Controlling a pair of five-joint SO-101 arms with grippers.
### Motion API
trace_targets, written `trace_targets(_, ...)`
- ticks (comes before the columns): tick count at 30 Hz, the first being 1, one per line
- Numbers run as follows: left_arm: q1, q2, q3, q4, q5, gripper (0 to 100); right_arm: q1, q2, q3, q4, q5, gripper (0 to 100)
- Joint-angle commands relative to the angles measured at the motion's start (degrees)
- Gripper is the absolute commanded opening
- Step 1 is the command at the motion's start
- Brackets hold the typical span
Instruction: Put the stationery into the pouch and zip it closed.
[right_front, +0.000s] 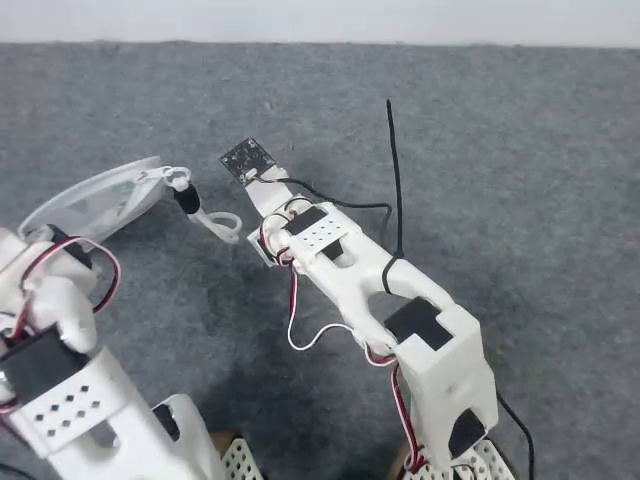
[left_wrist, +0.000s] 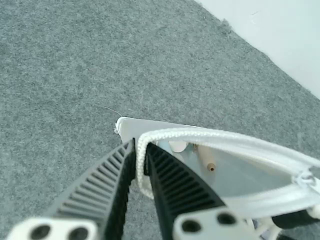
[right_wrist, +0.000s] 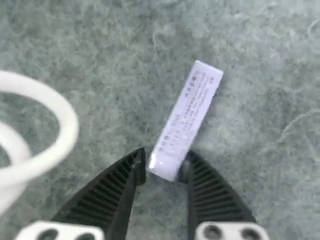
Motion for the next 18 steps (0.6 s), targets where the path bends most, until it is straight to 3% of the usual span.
trace_targets(1,-0.18,-1.41,-2.15,-2.37,0.88,1,0.48,-1.27,-2.55,0.31,0.62,1.0)
trace_targets(7,-0.18,-1.41,-2.15,-2.29,0.88,1,2.77,-1.89,-5.36,7.52,0.53,0.7)
trace_targets(18,-0.18,-1.41,-2.24,-2.29,0.88,1,2.77,-1.8,-22.42,44.97,0.62,0.9)
